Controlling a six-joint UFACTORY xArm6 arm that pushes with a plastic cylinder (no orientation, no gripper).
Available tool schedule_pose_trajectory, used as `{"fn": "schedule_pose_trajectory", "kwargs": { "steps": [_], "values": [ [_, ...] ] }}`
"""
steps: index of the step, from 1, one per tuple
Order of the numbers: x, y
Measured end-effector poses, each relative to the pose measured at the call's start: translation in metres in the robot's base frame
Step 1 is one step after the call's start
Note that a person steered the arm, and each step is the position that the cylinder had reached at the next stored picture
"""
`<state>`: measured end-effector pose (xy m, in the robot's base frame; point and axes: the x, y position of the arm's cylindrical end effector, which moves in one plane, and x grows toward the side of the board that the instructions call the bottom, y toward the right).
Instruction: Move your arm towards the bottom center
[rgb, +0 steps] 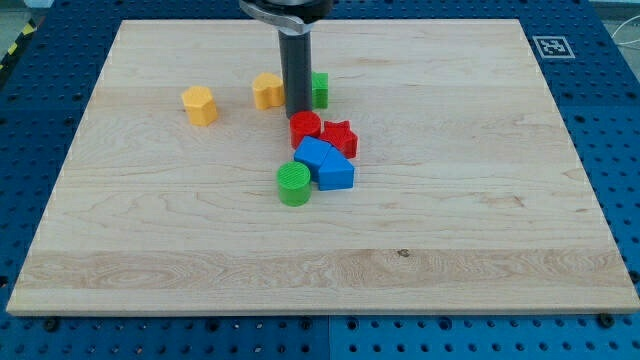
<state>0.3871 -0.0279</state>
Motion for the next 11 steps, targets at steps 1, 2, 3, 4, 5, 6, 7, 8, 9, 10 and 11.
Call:
{"fn": "schedule_pose_trajectory", "kwargs": {
  "steps": [1, 2, 3, 4, 5, 6, 7, 8, 9, 10, 11],
  "values": [
    [0.004, 0.001],
    [0.003, 0.001],
    [-0.010, -0.008],
    [-0.012, -0.023],
    [0.004, -0.028],
    [0.031, -0.028],
    [0.057, -0.028],
    [0.071, -0.034],
    [0.072, -0.059],
    [0.096, -0.062],
    [0.127, -0.062]
  ]
}}
